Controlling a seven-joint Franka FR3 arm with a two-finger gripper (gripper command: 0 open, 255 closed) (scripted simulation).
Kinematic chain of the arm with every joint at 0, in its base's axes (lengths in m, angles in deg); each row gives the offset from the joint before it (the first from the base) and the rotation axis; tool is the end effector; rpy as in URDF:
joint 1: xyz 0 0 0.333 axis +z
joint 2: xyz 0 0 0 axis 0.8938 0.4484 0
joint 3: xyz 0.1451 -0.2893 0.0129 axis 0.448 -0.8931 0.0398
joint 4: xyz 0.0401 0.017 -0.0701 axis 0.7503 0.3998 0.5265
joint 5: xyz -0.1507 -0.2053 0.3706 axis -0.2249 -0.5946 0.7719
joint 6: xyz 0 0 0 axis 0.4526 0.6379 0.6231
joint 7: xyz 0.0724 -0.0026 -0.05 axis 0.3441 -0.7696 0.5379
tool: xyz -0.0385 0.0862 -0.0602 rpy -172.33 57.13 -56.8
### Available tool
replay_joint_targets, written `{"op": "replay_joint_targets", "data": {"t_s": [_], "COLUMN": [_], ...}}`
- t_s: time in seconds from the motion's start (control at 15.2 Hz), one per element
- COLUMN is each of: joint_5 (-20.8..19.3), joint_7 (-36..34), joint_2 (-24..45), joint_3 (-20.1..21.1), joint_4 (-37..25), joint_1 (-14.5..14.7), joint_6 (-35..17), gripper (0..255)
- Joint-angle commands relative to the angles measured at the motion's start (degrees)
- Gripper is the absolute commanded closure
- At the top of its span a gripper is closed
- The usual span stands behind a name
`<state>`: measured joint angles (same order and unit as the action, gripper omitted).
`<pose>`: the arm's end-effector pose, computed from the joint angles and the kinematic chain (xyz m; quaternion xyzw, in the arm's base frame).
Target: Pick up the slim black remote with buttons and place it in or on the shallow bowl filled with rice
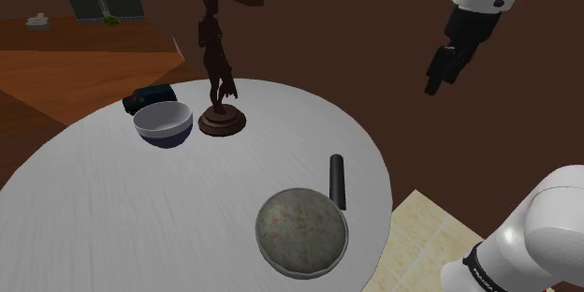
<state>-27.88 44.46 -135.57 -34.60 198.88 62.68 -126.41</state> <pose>0.3431 -0.0352 0.5944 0.9996 -0.0082 0.0041 0.0274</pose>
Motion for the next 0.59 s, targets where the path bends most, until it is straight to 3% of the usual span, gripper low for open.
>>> {"op": "replay_joint_targets", "data": {"t_s": [0.0,0.53], "joint_5": [0.00,6.59], "joint_7": [0.00,-21.40], "joint_2": [0.00,-3.20], "joint_3": [0.00,11.33], "joint_4": [0.00,14.18], "joint_1": [0.00,-1.68], "joint_6": [0.00,-13.83], "gripper": [0,0]}}
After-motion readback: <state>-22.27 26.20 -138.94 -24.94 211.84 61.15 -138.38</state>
